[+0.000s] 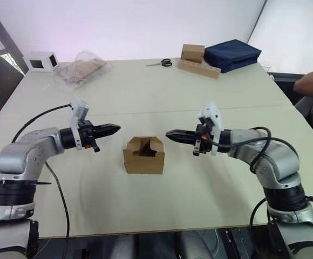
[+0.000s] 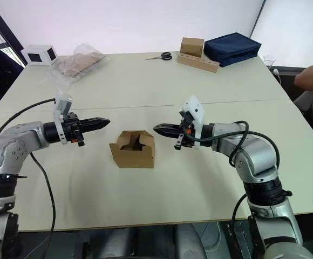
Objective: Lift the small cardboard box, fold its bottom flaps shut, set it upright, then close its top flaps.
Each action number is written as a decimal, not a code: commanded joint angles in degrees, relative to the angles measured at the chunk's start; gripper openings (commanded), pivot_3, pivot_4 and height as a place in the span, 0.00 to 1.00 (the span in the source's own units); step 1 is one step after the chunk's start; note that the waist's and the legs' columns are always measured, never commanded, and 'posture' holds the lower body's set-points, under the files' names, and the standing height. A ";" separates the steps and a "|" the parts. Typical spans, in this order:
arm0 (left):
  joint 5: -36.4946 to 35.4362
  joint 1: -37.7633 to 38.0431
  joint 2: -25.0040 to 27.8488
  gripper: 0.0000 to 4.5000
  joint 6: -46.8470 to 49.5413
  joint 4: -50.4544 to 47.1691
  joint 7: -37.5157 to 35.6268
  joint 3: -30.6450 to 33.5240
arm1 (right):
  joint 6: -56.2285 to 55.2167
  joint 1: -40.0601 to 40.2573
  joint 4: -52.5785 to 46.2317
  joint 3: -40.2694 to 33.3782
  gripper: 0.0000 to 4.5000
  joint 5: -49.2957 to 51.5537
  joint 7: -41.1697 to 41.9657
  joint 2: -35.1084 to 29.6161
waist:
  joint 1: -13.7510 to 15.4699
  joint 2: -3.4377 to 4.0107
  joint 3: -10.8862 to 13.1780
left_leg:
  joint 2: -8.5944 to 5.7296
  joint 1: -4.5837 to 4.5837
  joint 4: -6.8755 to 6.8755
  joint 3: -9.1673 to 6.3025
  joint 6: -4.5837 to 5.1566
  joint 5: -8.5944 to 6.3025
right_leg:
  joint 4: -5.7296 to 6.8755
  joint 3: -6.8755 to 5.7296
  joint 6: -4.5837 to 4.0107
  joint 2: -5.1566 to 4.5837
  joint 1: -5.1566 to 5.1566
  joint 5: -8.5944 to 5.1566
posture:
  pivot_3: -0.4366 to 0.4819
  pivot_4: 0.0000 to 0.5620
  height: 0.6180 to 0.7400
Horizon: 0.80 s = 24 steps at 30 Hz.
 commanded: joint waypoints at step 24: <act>15.79 -13.41 -12.88 0.01 -15.84 30.19 -19.02 -8.76 | 3.51 1.23 -14.91 14.59 0.00 -3.07 -10.57 1.36 | -0.22 -0.04 0.01 | 0.00 -0.05 0.03 -0.04 -0.02 0.01 | 0.01 -0.01 0.00 0.02 -0.04 0.00 | 0.48 0.27 1.00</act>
